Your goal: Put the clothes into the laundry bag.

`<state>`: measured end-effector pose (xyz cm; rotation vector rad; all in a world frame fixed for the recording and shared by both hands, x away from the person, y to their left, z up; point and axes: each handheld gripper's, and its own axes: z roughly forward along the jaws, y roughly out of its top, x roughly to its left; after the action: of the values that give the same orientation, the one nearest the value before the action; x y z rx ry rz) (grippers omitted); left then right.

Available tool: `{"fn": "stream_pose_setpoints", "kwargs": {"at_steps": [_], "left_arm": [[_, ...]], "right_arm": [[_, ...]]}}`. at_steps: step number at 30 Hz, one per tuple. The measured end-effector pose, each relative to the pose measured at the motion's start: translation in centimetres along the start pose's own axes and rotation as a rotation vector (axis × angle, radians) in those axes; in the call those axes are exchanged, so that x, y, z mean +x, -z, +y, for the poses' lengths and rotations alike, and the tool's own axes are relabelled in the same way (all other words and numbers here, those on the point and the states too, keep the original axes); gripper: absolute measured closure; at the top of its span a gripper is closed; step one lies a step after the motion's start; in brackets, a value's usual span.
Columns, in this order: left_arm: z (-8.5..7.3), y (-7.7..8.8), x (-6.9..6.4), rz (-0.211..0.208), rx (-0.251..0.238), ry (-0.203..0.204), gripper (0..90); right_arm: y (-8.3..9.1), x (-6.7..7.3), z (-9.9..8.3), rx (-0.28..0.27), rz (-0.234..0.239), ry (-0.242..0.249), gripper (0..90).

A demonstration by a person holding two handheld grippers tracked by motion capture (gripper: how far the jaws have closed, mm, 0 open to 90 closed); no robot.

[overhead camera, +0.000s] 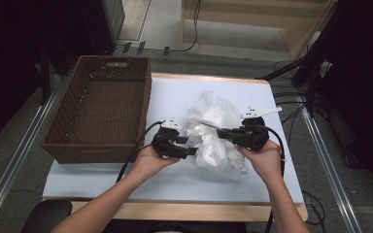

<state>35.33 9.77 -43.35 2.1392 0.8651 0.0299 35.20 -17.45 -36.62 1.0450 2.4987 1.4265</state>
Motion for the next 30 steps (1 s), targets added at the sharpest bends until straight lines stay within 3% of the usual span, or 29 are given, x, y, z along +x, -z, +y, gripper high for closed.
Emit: {"fn": "stream_pose_setpoints", "kwargs": {"at_steps": [3,8,10,12,14,16,20,26,30], "left_arm": [[-0.5,-1.3,0.3,-0.004,0.018,0.019,39.5],[0.0,-3.0,0.4,-0.015,-0.004,0.039,45.4],[0.5,-3.6,0.4,-0.035,-0.018,0.03,57.8],[0.9,-4.1,0.2,-0.028,-0.008,0.023,71.7],[1.4,-4.3,0.3,-0.046,-0.006,0.047,82.9],[1.8,-4.0,0.5,-0.081,-0.021,0.077,85.9],[2.2,-2.4,0.2,-0.105,-0.076,0.087,86.8],[3.3,-0.1,-1.7,-0.107,-0.125,0.024,87.0],[4.1,0.0,-2.5,-0.07,-0.146,-0.001,86.9]], "right_arm": [[0.0,0.0,0.0,-0.001,0.002,0.001,90.0],[-0.2,0.0,-0.1,0.001,0.007,-0.002,90.0],[-0.2,0.1,0.0,0.005,0.008,-0.005,90.0],[-0.3,0.1,0.0,0.006,0.008,0.001,90.0],[-0.4,0.2,0.0,0.008,0.01,0.004,90.0],[-0.4,0.3,0.0,0.01,0.012,0.007,90.0],[0.1,0.5,0.2,-0.01,0.013,0.015,90.0],[0.4,0.7,0.4,-0.035,0.01,0.013,90.0],[0.5,1.1,0.7,-0.04,0.015,0.028,90.0]]}}
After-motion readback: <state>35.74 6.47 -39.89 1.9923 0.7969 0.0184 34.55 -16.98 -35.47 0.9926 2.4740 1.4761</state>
